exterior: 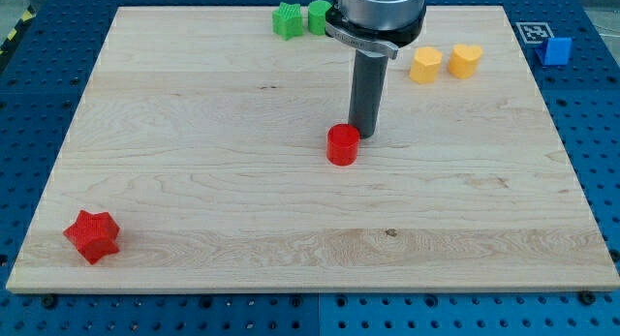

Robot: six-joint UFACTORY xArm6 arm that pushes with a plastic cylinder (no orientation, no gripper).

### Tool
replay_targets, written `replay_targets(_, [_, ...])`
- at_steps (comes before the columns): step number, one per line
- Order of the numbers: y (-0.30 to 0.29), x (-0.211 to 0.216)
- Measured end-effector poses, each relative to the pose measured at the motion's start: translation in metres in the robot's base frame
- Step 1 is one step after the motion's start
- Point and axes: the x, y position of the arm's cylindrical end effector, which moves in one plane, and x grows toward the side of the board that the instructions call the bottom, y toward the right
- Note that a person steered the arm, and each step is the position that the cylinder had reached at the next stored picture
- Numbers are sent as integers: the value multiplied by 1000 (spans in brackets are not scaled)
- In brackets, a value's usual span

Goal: Move red circle towards the top right of the red star

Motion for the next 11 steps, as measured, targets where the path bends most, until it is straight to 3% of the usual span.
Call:
replay_targets(3, [-28,7])
replay_targets(6, [-7,30])
replay_targets(10, [-24,31])
replay_targets(11, [-41,15])
